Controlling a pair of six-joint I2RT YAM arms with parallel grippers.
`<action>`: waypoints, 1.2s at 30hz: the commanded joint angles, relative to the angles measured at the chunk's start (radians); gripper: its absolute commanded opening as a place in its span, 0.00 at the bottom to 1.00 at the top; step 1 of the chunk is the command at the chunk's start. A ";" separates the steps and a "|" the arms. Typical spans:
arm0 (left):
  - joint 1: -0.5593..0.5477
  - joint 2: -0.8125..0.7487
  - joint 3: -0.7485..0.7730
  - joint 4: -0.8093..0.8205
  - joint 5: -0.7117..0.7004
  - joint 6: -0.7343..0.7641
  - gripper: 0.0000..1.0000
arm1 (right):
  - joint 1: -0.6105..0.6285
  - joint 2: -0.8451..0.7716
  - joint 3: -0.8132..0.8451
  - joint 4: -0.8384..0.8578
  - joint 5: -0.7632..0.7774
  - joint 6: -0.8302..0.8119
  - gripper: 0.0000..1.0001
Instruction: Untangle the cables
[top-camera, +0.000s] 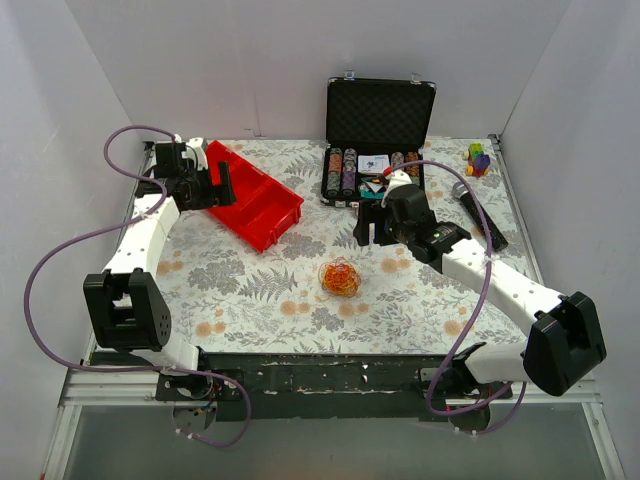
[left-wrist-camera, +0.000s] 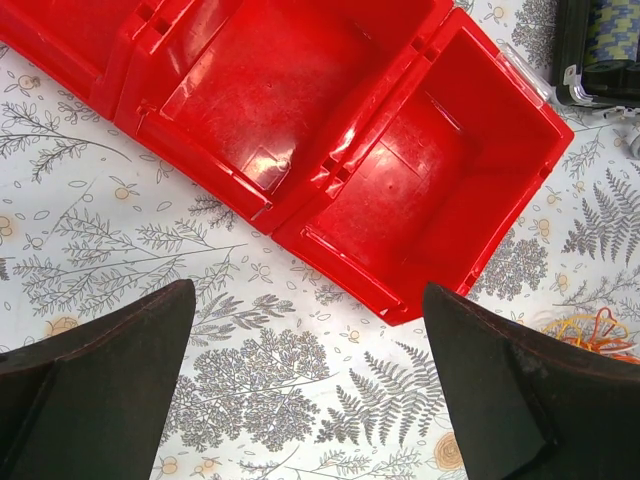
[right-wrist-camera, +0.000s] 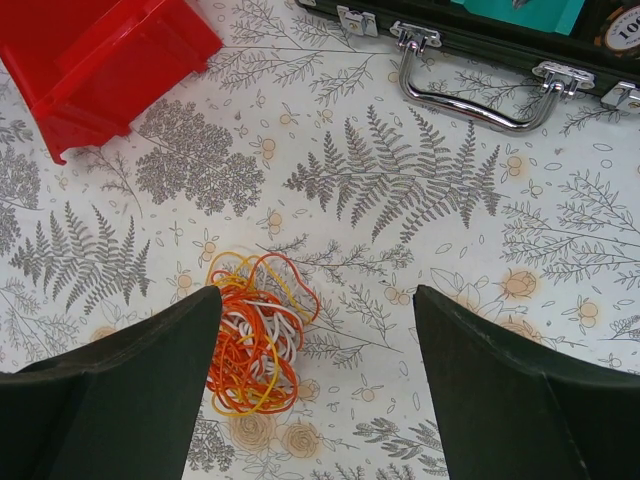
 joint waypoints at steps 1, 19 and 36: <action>-0.002 -0.008 0.000 0.037 -0.019 -0.010 0.98 | 0.004 -0.018 -0.006 0.045 0.004 -0.022 0.86; -0.002 0.351 0.220 0.139 -0.026 0.076 0.98 | 0.136 0.149 0.010 0.133 -0.006 -0.028 0.90; -0.093 0.359 0.278 0.292 -0.150 0.231 0.98 | 0.166 0.244 -0.046 0.151 0.045 -0.029 0.90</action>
